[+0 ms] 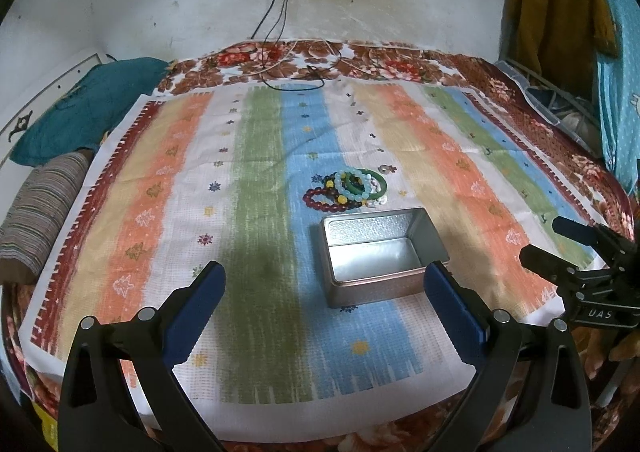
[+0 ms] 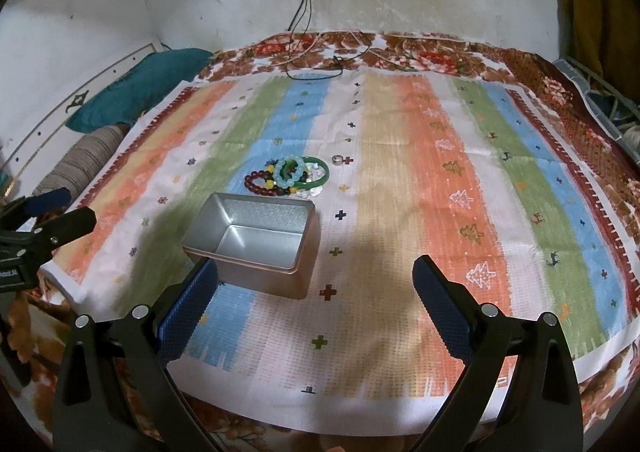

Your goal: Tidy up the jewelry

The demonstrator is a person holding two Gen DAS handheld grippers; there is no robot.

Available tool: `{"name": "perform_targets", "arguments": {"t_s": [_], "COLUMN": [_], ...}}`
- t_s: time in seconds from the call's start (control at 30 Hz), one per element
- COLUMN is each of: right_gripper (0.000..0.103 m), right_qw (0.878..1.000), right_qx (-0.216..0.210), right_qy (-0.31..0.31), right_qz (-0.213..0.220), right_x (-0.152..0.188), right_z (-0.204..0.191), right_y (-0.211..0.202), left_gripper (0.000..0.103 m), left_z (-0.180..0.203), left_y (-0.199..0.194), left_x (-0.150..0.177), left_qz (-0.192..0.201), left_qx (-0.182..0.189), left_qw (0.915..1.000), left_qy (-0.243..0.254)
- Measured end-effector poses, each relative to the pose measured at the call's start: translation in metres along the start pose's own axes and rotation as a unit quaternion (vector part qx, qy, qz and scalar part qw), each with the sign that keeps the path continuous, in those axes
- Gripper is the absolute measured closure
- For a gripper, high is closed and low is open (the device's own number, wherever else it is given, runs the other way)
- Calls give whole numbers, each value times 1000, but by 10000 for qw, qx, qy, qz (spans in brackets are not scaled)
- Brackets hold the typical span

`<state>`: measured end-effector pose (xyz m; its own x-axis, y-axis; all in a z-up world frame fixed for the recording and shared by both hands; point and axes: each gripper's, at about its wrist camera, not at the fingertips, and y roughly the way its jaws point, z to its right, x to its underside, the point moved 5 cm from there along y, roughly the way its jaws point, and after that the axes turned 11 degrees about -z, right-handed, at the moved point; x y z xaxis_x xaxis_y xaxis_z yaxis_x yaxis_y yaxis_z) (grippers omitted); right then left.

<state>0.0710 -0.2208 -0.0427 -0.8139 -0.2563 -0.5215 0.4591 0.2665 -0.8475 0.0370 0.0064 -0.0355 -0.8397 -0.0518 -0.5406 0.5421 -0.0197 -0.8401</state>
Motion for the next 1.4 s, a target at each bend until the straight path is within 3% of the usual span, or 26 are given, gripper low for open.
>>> {"name": "perform_targets", "arguments": {"t_s": [0.77,1.4], "right_gripper": [4,4], "right_qw": [9997,9990], "right_qx": [-51,-104], "right_qy": [47,82], "right_qz": [-216,-434], "right_x": [-4,-46], "right_z": [1,9], "right_y": [11,33], "left_gripper": [6,6], "left_z": [0,-14], "left_y": [11,35], "left_x": [-6,-37], "left_qz": [-186,-552], "left_qx": [-135,-6], "left_qw": [9997,9982], "left_qy": [101,-251]}}
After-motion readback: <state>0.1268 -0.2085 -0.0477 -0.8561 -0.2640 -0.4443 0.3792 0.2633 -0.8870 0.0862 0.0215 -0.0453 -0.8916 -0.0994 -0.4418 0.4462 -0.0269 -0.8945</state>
